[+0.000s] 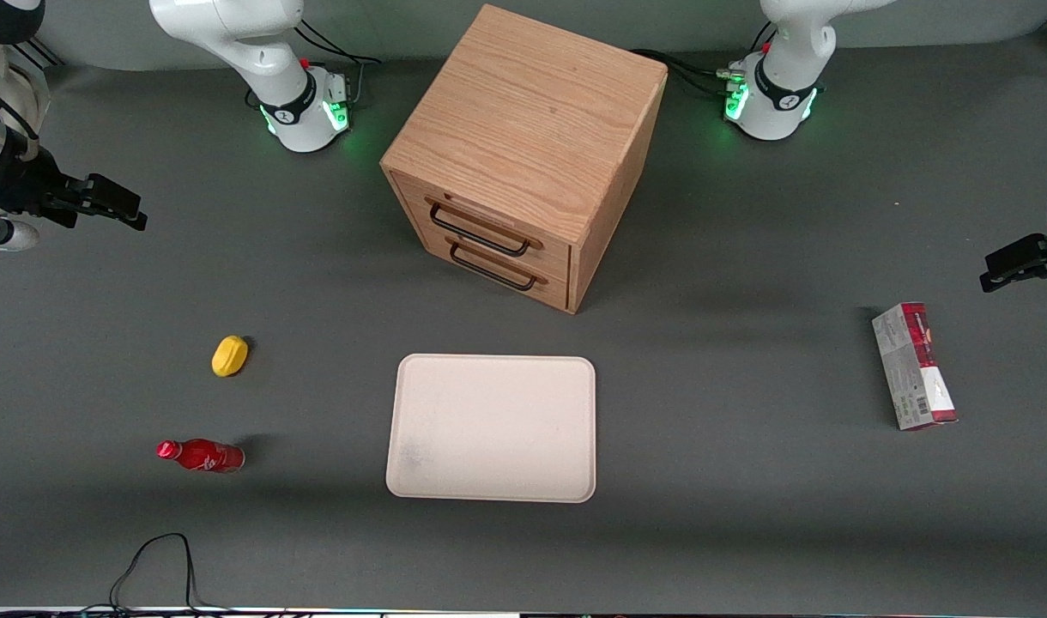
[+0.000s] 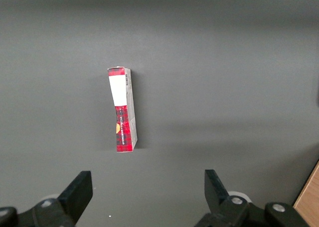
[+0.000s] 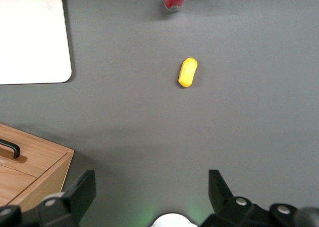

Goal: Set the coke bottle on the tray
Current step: 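Move the right gripper down toward the red Coca-Cola bottle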

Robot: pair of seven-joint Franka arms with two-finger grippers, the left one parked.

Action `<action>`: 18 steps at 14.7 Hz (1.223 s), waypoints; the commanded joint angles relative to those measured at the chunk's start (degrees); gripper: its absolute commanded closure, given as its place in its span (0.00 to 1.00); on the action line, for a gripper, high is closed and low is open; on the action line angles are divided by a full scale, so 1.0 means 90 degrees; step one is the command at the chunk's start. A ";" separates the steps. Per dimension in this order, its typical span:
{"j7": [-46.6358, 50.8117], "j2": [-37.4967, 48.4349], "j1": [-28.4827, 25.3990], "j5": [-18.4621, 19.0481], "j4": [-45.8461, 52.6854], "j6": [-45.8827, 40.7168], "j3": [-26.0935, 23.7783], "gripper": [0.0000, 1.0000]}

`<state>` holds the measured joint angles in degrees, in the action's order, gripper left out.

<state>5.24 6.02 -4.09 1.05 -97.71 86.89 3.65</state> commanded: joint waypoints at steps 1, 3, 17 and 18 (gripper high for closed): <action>-0.0133 0.0074 -0.0102 -0.0009 -0.0071 0.0101 0.0092 0.00; -0.0133 0.0045 -0.0092 -0.0038 -0.0071 0.0179 0.0092 0.00; -0.0659 -0.3468 0.0229 -0.0136 0.3501 0.0803 0.0063 0.01; -0.0738 -0.3713 0.0298 -0.0146 0.3619 0.0988 0.0043 0.01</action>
<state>1.52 -20.29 -2.67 0.75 -73.58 95.64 4.15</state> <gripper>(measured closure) 0.004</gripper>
